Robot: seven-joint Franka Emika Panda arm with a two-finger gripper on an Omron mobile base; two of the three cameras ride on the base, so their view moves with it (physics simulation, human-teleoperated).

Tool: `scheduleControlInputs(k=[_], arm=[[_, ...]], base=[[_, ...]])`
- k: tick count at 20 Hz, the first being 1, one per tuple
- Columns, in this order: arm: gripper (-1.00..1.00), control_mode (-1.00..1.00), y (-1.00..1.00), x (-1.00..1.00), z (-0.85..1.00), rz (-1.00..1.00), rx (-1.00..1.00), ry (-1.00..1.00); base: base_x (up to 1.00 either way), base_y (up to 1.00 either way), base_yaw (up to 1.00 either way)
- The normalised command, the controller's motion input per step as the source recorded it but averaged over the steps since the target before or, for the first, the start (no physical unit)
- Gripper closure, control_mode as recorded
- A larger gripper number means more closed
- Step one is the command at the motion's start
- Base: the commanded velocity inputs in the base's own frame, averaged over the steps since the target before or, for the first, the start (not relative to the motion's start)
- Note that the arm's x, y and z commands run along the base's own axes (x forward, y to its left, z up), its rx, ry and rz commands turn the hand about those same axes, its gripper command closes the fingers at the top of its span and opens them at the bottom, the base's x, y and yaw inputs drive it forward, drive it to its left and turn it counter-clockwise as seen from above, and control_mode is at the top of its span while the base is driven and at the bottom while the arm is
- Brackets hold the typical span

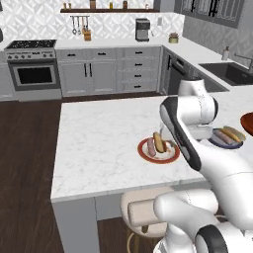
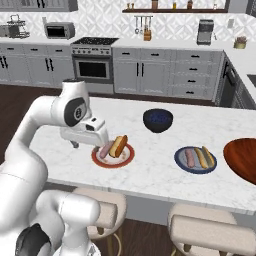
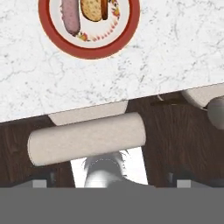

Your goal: Place one bun and one sausage from the bowl on each plate.

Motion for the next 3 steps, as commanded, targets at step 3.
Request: scheduleControlInputs(k=[3], arm=[[-1.00, -1.00, 0.00, -0.58, 0.35, 0.00, 0.00, 0.00]], base=[[0.00, 0.00, 0.00]])
